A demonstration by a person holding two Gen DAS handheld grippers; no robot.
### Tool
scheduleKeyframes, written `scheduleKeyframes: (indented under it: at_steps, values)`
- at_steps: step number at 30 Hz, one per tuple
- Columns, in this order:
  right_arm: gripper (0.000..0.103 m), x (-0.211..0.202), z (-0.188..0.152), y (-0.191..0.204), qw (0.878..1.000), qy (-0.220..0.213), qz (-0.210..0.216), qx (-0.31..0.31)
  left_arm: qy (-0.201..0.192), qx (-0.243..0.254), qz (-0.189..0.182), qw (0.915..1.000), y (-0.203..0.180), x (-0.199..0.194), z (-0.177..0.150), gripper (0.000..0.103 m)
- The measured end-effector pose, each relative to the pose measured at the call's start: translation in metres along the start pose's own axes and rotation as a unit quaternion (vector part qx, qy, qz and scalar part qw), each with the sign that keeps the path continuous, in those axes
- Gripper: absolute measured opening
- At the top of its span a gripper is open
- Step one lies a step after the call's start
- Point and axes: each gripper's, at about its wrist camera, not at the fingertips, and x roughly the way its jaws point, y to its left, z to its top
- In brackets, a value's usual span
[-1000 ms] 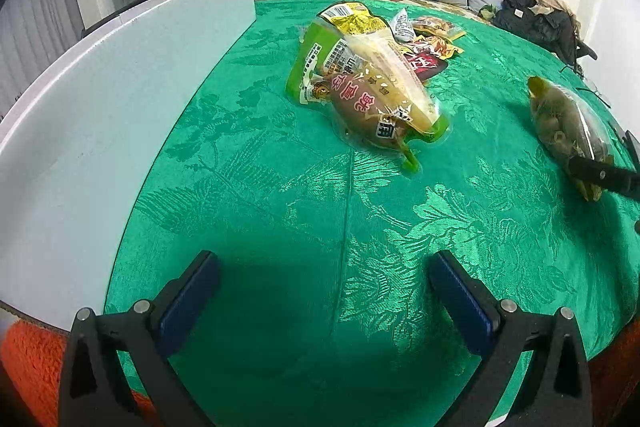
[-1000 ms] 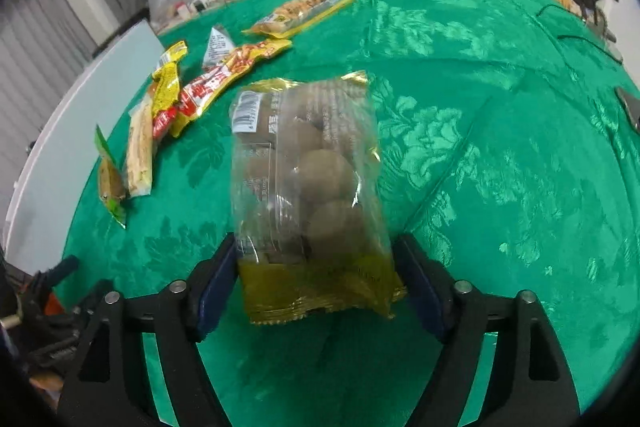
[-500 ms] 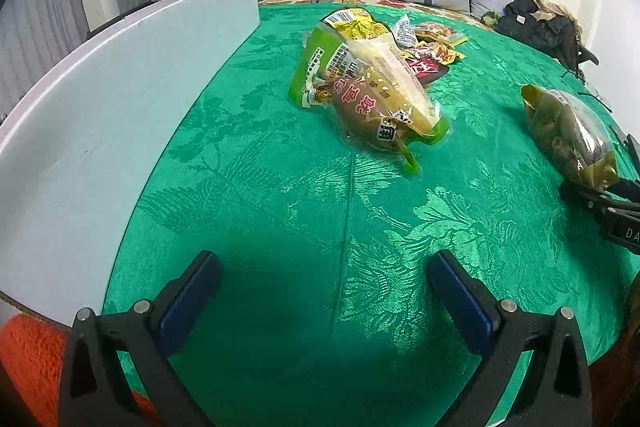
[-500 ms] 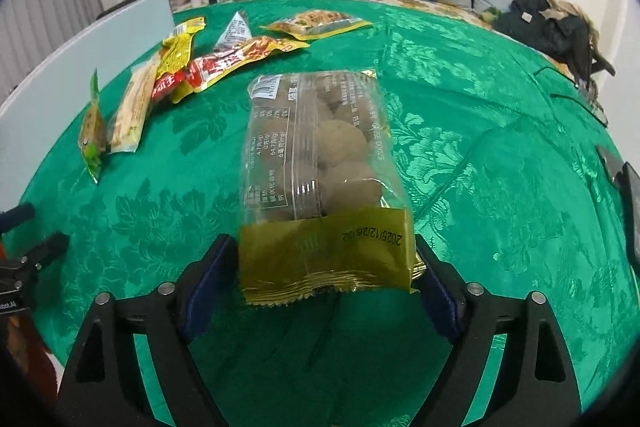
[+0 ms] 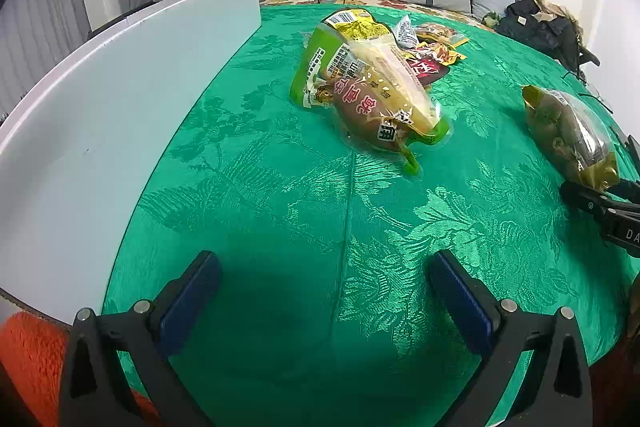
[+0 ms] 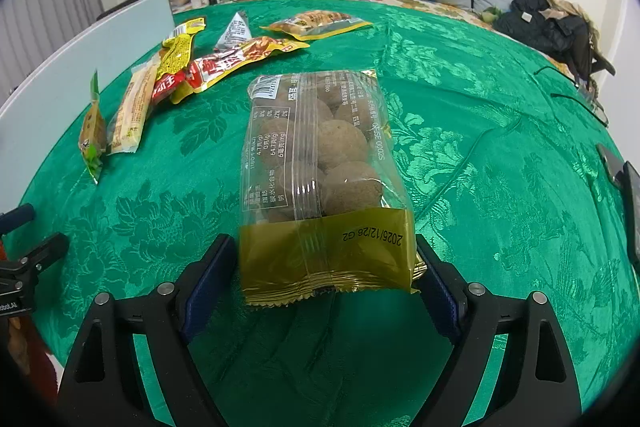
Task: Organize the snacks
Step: 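Lift the clear bag of round snacks with the right tool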
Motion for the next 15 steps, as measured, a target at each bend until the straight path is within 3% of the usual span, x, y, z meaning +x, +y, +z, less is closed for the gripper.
scheduleKeyframes:
  at_steps: [15]
  values:
    - [0.089,0.0001,-0.0001,0.0,1.0,0.0,0.0,0.0,0.005,-0.003,-0.001,1.0,0.0012,0.0003,0.0016,0.103]
